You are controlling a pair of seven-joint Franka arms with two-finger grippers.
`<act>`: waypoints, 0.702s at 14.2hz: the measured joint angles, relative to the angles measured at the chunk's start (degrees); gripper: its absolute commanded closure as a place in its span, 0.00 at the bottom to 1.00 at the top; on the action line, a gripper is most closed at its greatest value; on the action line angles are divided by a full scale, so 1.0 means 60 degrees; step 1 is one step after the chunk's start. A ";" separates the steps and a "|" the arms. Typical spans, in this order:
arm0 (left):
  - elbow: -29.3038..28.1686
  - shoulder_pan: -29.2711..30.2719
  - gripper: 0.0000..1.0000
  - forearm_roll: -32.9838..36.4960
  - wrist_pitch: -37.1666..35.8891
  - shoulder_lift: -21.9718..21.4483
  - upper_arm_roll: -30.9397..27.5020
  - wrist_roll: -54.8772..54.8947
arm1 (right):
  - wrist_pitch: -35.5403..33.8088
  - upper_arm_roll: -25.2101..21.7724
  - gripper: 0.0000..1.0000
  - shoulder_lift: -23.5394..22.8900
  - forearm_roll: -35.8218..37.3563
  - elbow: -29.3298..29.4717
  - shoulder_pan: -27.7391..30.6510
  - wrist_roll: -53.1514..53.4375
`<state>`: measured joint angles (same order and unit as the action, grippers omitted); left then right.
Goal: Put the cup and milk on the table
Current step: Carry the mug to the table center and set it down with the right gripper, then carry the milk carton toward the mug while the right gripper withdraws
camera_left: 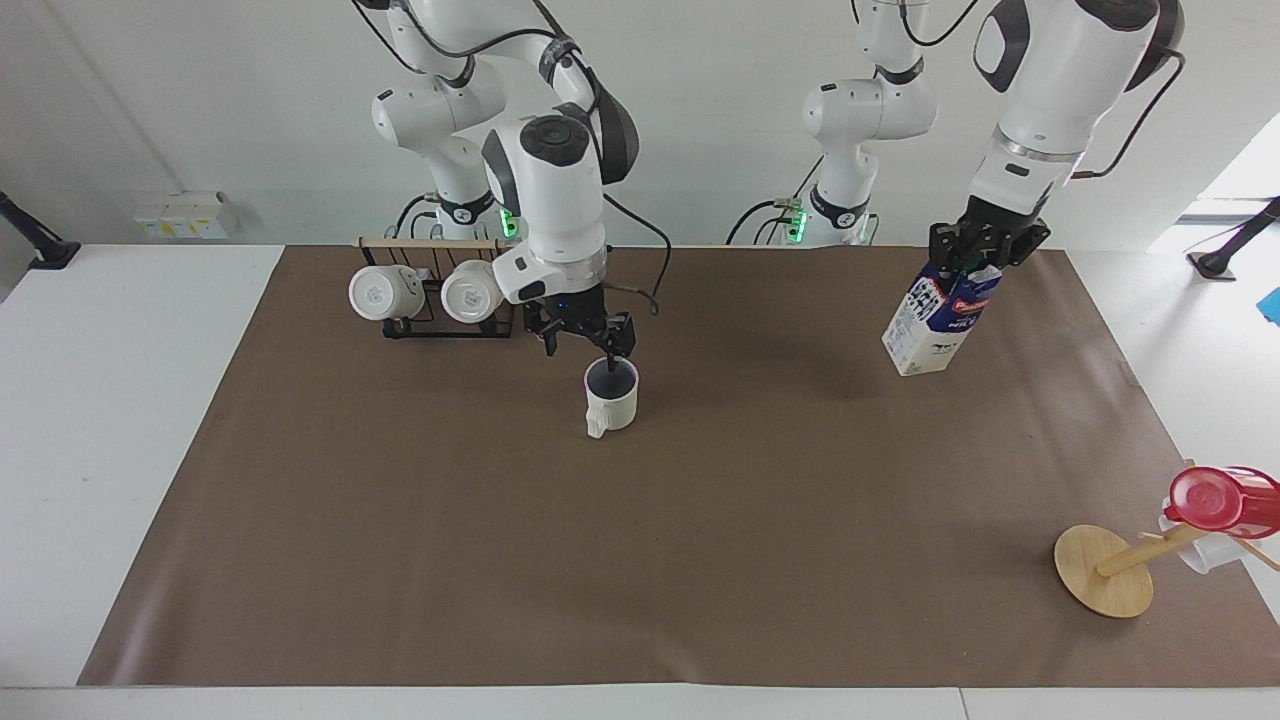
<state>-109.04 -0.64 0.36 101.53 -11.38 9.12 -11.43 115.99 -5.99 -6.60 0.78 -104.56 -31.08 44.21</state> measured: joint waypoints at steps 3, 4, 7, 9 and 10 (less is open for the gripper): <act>0.0057 -0.0022 0.59 -0.0002 -0.0005 -0.0002 0.0778 -0.1081 | -0.0691 -0.0009 0.00 0.0564 0.0000 -0.0005 0.0512 -0.0974; 0.0065 -0.0026 0.59 -0.0007 -0.0005 -0.0002 0.1000 -0.1386 | -0.0933 -0.0013 0.00 0.0737 0.0000 -0.0004 0.0728 -0.1328; 0.0060 -0.0187 0.59 -0.0140 0.0000 0.0042 0.1606 -0.2063 | -0.1951 -0.0040 0.00 0.1326 0.0000 -0.0004 0.1417 -0.2443; 0.0003 -0.0618 0.59 -0.0244 0.0109 0.0111 0.1690 -0.2432 | -0.2677 -0.0056 0.00 0.1699 -0.0001 -0.0018 0.1941 -0.3210; -0.0058 -0.0805 0.59 -0.0255 0.0256 0.0151 0.1700 -0.2624 | -0.2952 -0.0064 0.00 0.1854 -0.0002 -0.0046 0.2222 -0.3559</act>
<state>-109.38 -5.48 -1.17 103.06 -10.47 19.32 -27.18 98.28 -6.37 4.52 0.77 -104.84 -17.75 22.85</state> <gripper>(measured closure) 0.586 0.000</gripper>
